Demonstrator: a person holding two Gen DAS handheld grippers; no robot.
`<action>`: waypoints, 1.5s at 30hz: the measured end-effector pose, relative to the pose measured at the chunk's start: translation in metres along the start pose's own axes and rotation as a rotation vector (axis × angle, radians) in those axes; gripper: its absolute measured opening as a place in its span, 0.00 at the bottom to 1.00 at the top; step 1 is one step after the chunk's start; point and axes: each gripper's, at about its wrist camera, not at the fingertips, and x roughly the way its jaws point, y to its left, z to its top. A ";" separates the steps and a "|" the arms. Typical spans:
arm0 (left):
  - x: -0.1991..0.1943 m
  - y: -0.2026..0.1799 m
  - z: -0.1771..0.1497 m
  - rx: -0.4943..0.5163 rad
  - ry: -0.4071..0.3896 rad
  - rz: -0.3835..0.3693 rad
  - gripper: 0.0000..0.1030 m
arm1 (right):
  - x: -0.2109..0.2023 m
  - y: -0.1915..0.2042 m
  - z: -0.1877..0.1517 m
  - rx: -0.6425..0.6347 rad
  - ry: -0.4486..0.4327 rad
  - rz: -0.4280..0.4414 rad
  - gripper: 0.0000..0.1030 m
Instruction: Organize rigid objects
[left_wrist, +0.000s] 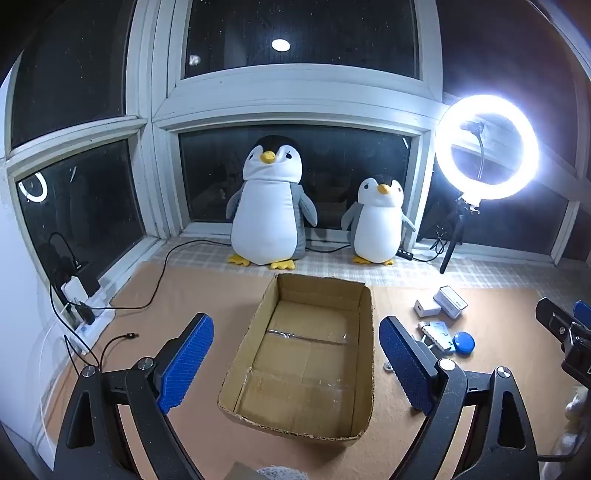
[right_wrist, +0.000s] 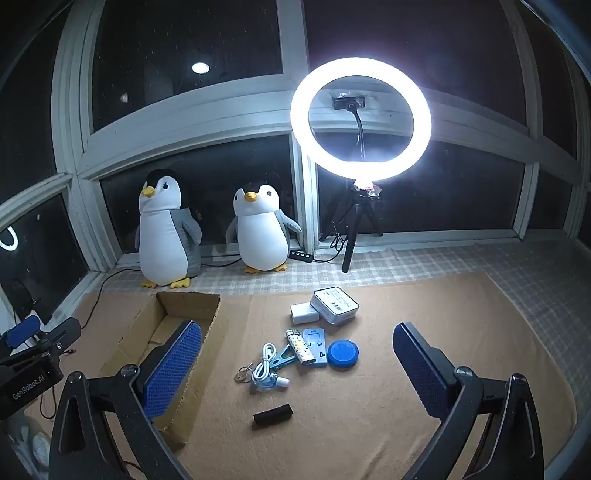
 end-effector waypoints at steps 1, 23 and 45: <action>0.000 0.000 0.000 0.004 0.014 0.003 0.91 | 0.000 0.000 0.000 -0.001 -0.002 -0.002 0.99; -0.003 0.001 -0.004 -0.005 0.001 0.002 0.91 | 0.001 0.004 0.002 -0.002 0.000 -0.001 0.99; 0.000 -0.002 -0.003 0.002 0.013 0.000 0.91 | 0.000 0.003 -0.003 0.001 0.004 -0.001 0.99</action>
